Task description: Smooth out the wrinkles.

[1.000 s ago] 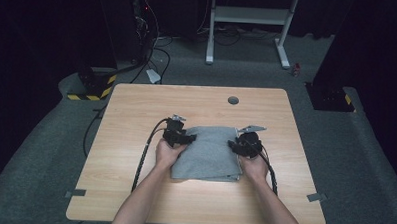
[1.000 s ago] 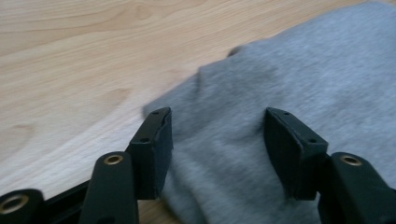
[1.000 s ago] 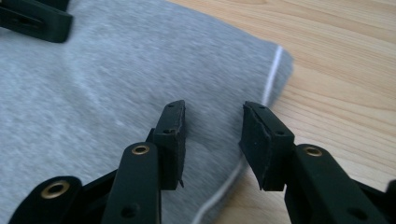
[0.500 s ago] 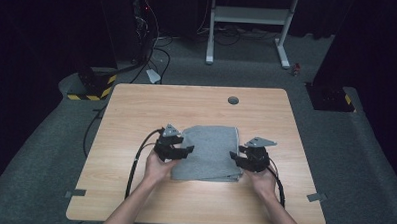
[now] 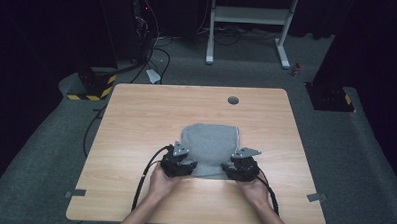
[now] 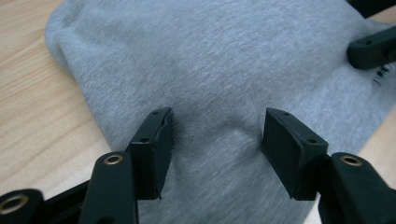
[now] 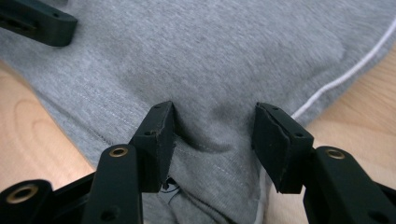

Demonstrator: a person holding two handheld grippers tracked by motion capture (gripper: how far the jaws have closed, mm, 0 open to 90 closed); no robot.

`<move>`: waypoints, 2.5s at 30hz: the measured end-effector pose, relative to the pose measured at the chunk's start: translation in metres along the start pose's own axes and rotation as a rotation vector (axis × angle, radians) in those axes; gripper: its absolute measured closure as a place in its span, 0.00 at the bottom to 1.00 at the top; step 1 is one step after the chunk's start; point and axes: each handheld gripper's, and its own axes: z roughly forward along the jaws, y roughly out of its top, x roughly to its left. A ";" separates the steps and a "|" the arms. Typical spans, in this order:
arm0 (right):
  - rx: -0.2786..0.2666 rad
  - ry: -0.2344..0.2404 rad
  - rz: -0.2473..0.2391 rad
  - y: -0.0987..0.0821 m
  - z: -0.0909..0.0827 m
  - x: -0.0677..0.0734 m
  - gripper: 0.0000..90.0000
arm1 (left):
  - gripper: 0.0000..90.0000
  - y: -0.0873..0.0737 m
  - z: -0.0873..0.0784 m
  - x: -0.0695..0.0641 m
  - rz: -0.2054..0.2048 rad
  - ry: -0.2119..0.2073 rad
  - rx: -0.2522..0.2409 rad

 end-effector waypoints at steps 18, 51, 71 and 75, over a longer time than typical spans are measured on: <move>-0.032 0.009 0.078 0.020 0.003 -0.011 0.53 | 0.40 0.017 -0.007 0.025 -0.079 -0.018 -0.020; -0.167 0.003 0.132 0.008 -0.055 -0.024 0.52 | 0.37 -0.002 -0.070 0.037 -0.103 -0.039 -0.136; -0.227 -0.025 0.162 -0.008 -0.081 -0.036 0.52 | 0.36 -0.015 -0.091 0.041 -0.112 -0.031 -0.157; -0.231 -0.035 0.170 -0.012 -0.086 -0.039 0.52 | 0.36 -0.018 -0.095 0.044 -0.121 -0.030 -0.165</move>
